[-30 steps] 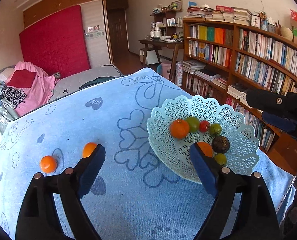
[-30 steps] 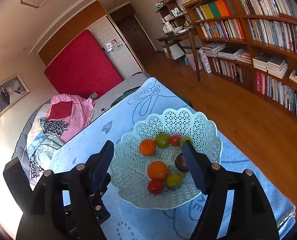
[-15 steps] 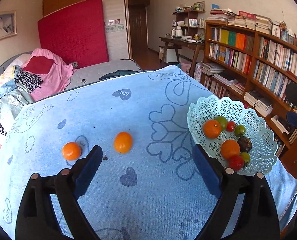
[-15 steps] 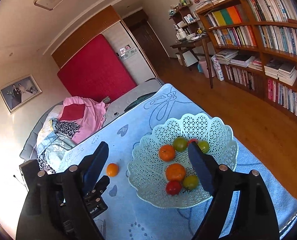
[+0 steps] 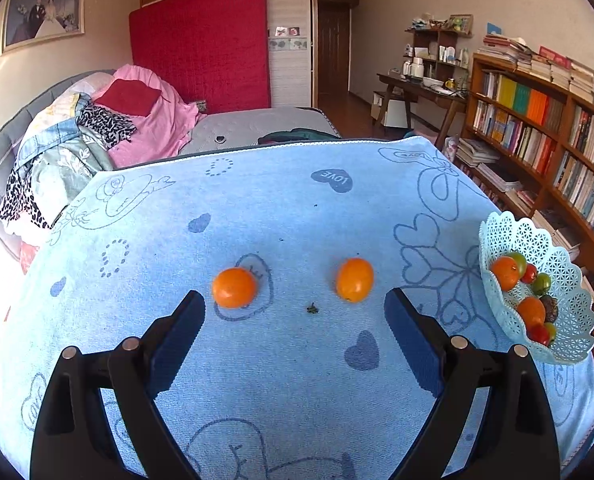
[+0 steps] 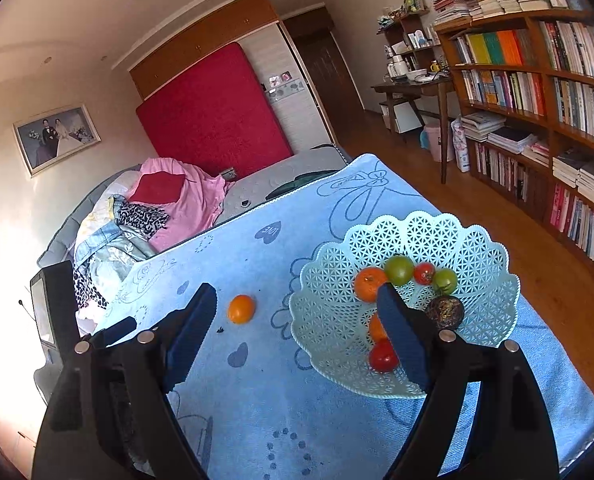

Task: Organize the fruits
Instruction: 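Move both tools back toward the two remaining oranges, then close the left tool around the oval orange on the towel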

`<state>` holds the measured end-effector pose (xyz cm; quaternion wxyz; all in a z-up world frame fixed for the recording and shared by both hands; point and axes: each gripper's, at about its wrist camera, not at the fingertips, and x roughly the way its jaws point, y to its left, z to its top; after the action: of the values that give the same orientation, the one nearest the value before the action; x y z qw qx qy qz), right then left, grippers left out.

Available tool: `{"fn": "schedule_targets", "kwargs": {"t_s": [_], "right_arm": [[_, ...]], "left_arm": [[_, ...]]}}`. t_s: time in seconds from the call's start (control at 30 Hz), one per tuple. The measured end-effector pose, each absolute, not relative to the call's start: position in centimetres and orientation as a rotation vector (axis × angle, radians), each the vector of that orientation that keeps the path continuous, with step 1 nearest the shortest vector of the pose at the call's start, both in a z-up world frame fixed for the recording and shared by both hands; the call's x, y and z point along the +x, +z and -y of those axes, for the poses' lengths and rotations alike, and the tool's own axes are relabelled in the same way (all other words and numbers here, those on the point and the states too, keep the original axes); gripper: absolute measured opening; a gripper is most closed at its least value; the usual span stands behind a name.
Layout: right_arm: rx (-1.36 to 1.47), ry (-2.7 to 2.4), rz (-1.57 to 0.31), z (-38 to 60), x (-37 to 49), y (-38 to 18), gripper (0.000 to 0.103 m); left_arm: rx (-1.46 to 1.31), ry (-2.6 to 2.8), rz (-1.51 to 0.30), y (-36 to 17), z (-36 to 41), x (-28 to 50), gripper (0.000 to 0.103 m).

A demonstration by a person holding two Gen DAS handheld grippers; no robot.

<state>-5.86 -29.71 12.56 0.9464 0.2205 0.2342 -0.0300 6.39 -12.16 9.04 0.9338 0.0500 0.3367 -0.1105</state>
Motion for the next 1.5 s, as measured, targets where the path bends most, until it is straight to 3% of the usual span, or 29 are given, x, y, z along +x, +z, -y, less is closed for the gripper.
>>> {"fn": "schedule_targets", "kwargs": {"t_s": [0.53,0.93,1.5], "right_arm": [[0.400,-0.022,-0.550,28.0,-4.2,10.7,0.084],[0.387,-0.015,-0.579,27.5,-3.7,9.9,0.084],[0.335,-0.009,-0.619,26.4,-2.9,8.6,0.084]], "left_arm": [[-0.081,-0.101,-0.841,6.7,5.5,11.1,0.091],[-0.044,-0.111,-0.874,5.3,6.8,13.3,0.090],[0.004,-0.143,-0.899,2.8,8.1,15.9,0.060]]}}
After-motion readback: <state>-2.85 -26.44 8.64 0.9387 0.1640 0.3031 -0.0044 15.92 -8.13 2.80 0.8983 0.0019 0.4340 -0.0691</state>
